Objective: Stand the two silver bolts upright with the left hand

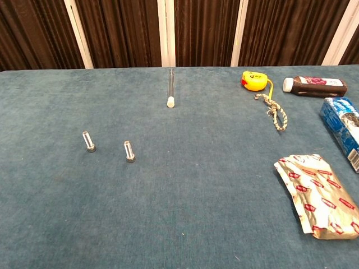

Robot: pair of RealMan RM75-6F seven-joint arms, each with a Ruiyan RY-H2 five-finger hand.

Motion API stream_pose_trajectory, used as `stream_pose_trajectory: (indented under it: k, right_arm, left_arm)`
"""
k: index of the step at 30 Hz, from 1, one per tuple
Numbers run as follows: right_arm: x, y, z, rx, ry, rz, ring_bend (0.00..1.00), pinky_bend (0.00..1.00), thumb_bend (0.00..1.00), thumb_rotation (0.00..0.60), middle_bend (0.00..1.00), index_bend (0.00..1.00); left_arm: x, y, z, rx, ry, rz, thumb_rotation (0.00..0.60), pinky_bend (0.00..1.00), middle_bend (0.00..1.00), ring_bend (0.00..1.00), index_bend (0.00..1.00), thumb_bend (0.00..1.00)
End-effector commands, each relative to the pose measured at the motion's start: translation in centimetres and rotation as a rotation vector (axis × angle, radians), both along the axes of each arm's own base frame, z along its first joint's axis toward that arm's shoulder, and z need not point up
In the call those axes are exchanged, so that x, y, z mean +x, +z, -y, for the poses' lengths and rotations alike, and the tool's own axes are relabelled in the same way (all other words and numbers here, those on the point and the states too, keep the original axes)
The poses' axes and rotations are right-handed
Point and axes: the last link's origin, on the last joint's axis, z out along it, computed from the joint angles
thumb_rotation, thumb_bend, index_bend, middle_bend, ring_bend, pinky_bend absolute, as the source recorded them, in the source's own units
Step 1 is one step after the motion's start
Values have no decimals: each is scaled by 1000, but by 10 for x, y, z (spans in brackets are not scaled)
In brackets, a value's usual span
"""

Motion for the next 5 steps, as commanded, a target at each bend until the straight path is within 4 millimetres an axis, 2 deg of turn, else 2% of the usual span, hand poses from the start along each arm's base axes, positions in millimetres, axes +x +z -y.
stream_pose_trajectory:
  k: [1, 5]
  right_arm:
    - [1, 1, -1, -7, 8, 1, 65, 0, 157, 600, 91, 145]
    - [4, 2, -2, -13, 25, 2, 65, 0, 157, 600, 90, 145]
  left_arm:
    - [-1, 2, 0, 8, -3, 5, 600, 0, 18, 0, 244, 402]
    - [-3, 4, -1, 17, -11, 8, 600, 0, 19, 0, 243, 402]
